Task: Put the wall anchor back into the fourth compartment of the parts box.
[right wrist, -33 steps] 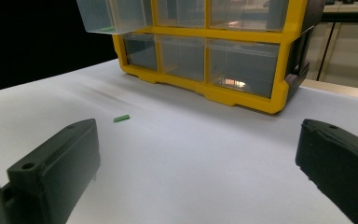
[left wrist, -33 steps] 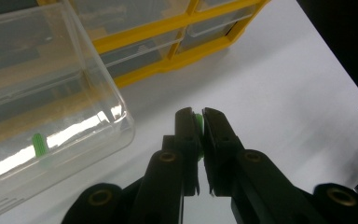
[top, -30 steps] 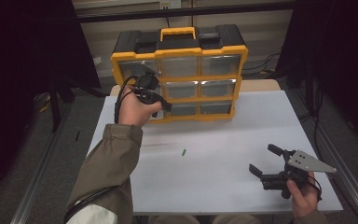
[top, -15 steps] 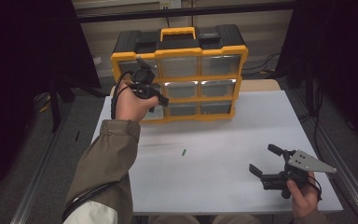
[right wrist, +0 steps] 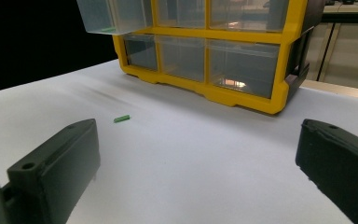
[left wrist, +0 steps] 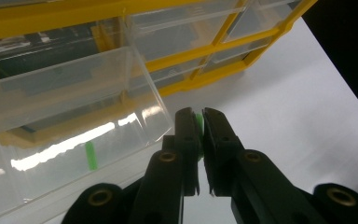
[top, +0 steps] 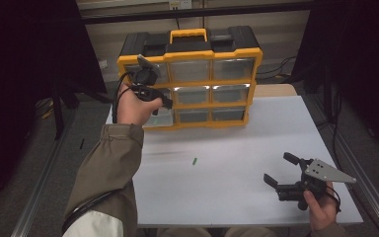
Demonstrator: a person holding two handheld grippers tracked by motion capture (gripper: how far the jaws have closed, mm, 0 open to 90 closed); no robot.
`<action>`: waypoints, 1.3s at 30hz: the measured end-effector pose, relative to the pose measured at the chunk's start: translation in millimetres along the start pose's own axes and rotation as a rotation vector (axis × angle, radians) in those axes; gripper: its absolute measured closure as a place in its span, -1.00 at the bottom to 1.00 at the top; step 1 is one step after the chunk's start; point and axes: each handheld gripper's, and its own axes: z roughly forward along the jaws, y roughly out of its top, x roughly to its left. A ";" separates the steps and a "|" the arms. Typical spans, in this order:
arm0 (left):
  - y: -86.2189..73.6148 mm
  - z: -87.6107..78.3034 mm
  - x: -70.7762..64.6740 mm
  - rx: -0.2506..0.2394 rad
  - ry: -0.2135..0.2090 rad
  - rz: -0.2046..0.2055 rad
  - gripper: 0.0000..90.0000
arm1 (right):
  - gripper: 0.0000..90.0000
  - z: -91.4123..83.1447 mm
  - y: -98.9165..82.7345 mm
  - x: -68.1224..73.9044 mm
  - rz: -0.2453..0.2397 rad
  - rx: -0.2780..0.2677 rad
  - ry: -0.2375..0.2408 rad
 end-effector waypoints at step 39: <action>2.7 -6.5 28.7 -0.052 0.088 -0.076 0.89 | -1.00 0.2 -0.1 -0.1 0.002 -0.005 0.001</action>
